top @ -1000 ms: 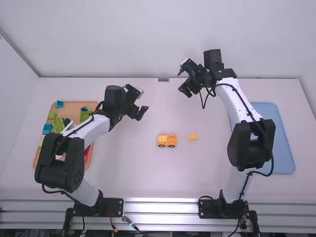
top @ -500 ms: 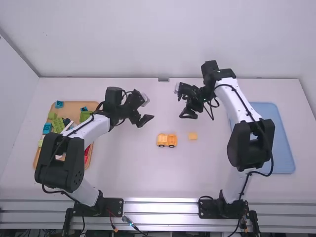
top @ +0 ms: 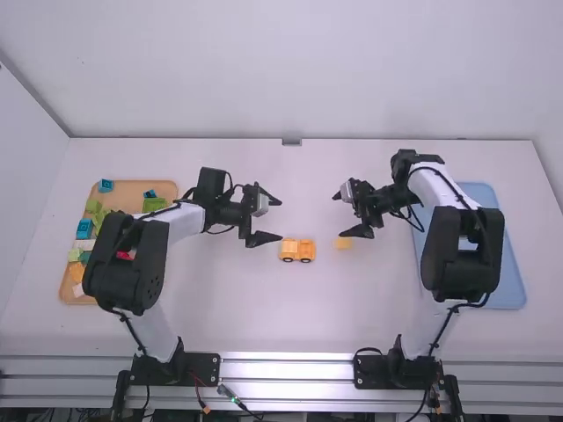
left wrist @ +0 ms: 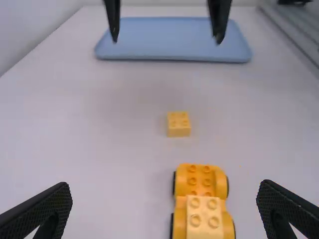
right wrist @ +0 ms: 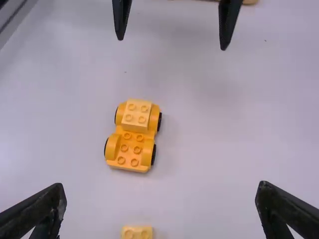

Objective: Assemble lego blocks to make yellow taxi

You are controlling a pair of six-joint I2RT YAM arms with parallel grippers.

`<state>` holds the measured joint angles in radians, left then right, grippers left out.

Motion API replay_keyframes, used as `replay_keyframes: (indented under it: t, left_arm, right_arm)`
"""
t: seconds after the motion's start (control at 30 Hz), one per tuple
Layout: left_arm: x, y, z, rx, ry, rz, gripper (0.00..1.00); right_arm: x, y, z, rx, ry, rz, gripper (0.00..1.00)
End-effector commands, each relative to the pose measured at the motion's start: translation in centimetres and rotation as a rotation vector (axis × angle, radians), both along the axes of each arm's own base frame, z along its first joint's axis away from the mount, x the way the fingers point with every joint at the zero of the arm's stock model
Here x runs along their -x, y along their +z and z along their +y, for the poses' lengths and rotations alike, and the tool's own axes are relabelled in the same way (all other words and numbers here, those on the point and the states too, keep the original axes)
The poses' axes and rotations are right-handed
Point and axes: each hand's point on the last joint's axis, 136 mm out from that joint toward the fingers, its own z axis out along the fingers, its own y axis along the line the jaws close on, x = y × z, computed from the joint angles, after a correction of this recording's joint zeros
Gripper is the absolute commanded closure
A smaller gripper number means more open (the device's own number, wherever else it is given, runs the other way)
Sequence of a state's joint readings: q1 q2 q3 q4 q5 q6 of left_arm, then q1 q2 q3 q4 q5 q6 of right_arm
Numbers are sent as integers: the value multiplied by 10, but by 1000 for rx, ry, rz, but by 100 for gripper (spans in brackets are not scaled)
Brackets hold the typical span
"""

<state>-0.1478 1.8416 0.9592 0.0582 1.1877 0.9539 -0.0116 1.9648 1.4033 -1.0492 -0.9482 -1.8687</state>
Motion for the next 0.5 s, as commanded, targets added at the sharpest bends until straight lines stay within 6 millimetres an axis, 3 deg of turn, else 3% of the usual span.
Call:
replay_keyframes:
  t: [0.0,0.2,0.33,0.47]
  left_arm:
    - [19,6,-8,112,-127,-51,1]
    - [26,-22,-31,7,-151,-67,1]
    - [30,-35,-44,-74,-156,-82,1]
    - [32,-40,-50,-106,-152,-72,1]
  right_arm:
    - [8,-17,5,-37,37,-40,1]
    - [1,-56,1,12,-74,-10,1]
    - [11,-71,1,37,-56,-16,0]
    - [25,-82,-7,34,-39,-25,7]
